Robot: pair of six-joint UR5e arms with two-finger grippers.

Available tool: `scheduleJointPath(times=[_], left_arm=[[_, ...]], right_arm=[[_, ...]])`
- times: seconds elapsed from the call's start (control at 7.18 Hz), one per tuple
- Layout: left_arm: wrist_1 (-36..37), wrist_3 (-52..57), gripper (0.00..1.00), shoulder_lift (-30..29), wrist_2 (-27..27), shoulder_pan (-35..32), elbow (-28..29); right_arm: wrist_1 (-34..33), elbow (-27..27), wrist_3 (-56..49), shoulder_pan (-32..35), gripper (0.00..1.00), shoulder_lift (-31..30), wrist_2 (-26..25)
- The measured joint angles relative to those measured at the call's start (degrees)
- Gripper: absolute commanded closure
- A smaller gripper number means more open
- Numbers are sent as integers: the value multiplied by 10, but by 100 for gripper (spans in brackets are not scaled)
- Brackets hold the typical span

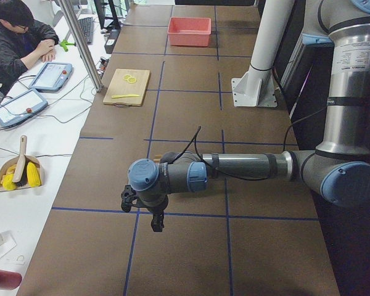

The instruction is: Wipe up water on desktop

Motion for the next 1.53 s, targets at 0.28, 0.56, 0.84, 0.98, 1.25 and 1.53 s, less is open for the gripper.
scheduleJointPath(times=[0.28,0.56,0.84,0.98,1.25,1.53], left_arm=[[0,0,0,1,-1,0,0],[0,0,0,1,-2,0,0],[0,0,0,-1,-1,0,-1],[0,0,0,-2,0,0,-1],[0,0,0,-3,3,0,-1],[-1,-1,0,-10,2,1,-5]], right_arm=[[0,0,1,0,0,1,0],[0,0,2,0,0,1,0],[0,0,3,0,0,1,0],[0,0,3,0,0,1,0],[0,0,2,0,0,1,1],[0,1,3,0,0,3,1]])
